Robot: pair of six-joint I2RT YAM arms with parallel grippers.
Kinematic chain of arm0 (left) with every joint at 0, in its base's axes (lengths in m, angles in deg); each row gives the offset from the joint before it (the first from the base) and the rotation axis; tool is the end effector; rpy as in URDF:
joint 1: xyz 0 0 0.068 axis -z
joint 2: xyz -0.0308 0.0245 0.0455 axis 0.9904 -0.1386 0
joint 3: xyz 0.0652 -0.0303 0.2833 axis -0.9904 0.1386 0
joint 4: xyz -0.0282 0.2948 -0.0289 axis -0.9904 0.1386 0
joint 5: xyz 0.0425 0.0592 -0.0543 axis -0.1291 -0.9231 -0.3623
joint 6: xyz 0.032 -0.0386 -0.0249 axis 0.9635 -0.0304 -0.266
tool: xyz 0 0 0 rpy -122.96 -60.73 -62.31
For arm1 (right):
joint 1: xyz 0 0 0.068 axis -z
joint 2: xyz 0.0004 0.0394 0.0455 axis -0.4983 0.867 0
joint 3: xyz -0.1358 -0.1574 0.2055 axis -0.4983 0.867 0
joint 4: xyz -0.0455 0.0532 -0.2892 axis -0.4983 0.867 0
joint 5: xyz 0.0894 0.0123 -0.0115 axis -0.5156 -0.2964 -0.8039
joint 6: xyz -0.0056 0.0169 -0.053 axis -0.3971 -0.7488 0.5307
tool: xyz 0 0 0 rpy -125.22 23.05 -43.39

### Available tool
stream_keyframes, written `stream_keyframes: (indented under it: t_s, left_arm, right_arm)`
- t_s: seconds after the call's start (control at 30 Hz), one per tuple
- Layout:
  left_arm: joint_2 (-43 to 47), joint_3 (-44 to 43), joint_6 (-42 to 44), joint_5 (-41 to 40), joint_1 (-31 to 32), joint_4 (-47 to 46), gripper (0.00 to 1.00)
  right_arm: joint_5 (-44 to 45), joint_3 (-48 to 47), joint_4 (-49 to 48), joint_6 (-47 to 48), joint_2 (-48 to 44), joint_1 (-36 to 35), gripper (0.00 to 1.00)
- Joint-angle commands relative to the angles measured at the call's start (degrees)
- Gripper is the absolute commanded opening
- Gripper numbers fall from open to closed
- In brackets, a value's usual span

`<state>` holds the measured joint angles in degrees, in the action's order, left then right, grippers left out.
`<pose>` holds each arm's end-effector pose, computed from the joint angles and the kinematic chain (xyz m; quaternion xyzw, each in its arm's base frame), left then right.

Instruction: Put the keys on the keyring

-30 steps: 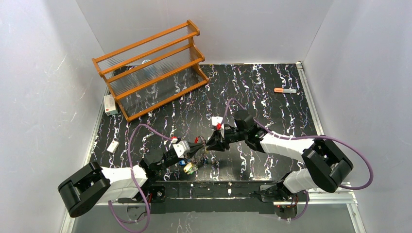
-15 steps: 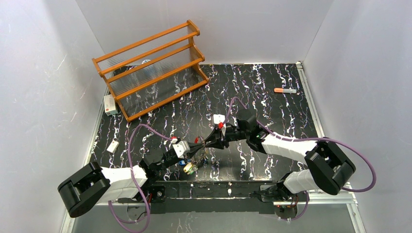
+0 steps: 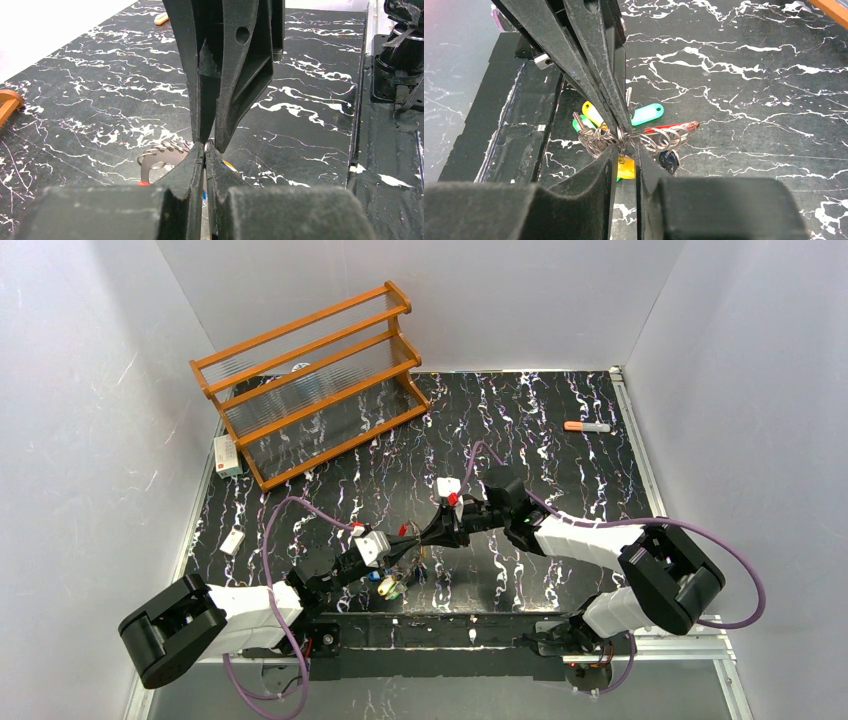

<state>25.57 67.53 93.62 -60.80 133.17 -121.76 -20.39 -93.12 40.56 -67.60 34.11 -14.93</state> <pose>0.1084 -0.1480 0.1672 0.3800 0.5120 -0.3546 0.6839 0.1994 0.2382 0.2026 -0.5660 0.5336 0.4579 0.4303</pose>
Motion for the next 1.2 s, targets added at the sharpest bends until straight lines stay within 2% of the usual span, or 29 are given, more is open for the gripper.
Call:
stream_keyframes:
  t_s: [0.0, 0.27, 0.4, 0.43, 0.67, 0.7, 0.8, 0.87, 0.93, 1.17]
  left_arm:
    - [0.8, 0.2, -0.3, -0.4, 0.1, -3.5, 0.00]
    - [0.6, 0.0, -0.1, -0.4, 0.1, -3.6, 0.00]
    - [0.9, 0.2, 0.0, -0.6, 0.1, -3.6, 0.00]
    - [1.0, 0.3, 0.0, -0.9, 0.1, -3.6, 0.00]
    - [1.1, 0.4, 0.4, -2.0, 0.2, -3.4, 0.00]
    - [1.1, 0.4, 0.6, -2.3, 0.1, -3.3, 0.04]
    - [1.3, 0.4, 1.0, -4.0, 0.1, -1.6, 0.35]
    - [1.8, 0.0, 1.8, -4.2, 0.1, 1.3, 0.46]
    - [2.3, -1.0, 3.0, -3.7, 0.1, 5.1, 0.49]
    - [1.7, -4.5, 8.1, -0.5, 0.1, 16.9, 0.50]
  right_arm:
    - [-1.7, -0.8, -5.1, -1.6, 0.0, -0.3, 0.27]
    - [-4.0, -0.5, -7.6, -3.6, 1.4, -0.4, 0.25]
    - [-3.4, -1.1, -4.4, -1.5, 1.4, -0.4, 0.03]
    - [-3.3, -1.4, -3.4, -0.8, 1.3, -0.4, 0.01]
    - [-0.7, -3.0, 4.5, 4.8, 0.4, -0.4, 0.01]
    - [-0.1, -3.4, 6.6, 6.0, 0.4, -0.4, 0.01]
    - [2.3, -4.4, 13.8, 9.3, 0.0, -0.4, 0.01]
    - [4.3, -4.5, 17.3, 11.0, -0.4, -0.4, 0.01]
    - [6.0, -4.6, 20.2, 12.4, -0.6, -0.4, 0.01]
    - [12.7, -8.4, 32.5, 14.8, 1.8, -1.2, 0.01]
